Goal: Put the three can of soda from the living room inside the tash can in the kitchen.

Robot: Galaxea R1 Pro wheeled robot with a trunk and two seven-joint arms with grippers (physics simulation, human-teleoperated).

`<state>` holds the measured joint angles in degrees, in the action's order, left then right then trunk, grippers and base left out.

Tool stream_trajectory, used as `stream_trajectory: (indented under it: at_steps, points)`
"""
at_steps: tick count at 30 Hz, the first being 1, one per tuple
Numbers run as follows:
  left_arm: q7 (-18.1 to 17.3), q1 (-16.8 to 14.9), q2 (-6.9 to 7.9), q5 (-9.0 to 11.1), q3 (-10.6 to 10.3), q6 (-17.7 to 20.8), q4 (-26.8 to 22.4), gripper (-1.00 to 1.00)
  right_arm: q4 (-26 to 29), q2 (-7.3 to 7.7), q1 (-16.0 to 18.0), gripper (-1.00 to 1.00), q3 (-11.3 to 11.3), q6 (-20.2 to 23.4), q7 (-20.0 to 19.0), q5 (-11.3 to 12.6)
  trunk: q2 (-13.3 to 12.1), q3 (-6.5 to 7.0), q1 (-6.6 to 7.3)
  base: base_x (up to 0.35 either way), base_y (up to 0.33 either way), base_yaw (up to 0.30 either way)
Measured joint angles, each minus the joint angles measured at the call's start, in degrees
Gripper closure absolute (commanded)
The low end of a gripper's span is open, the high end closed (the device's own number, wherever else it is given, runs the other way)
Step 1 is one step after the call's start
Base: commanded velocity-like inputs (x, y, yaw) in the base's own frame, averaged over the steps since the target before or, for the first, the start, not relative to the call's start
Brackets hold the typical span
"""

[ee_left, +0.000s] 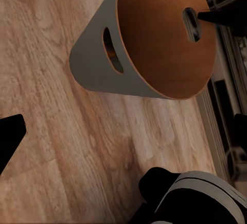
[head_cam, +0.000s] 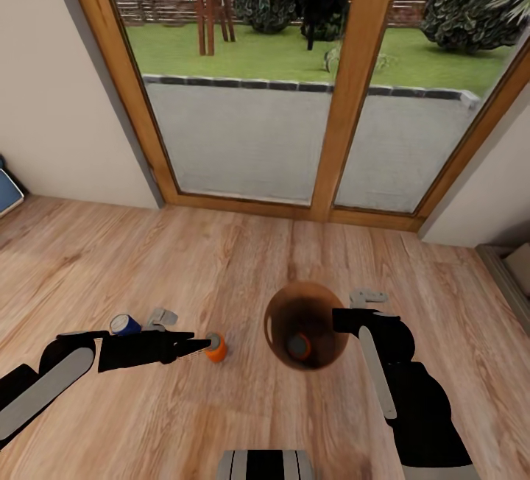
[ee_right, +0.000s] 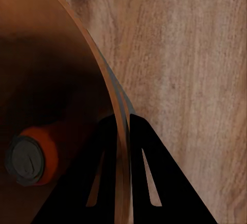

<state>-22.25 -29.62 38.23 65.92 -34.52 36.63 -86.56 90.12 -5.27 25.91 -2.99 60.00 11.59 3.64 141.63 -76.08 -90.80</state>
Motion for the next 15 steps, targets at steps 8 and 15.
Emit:
stream_trajectory:
  at_steps: [8,15]
  points:
    - [0.0,0.0,0.0,0.0,0.0,0.0,0.0,-1.0,0.0,0.0,0.0,1.0,0.0,0.0,0.0,0.0,0.0,0.0,0.0,0.333,0.0,0.0]
    - [-0.1,0.0,-0.08,0.0,0.0,-0.2,0.0,-1.0,0.0,0.0,0.0,1.0,0.0,0.0,0.0,0.0,0.0,0.0,0.0,0.282,0.0,0.0]
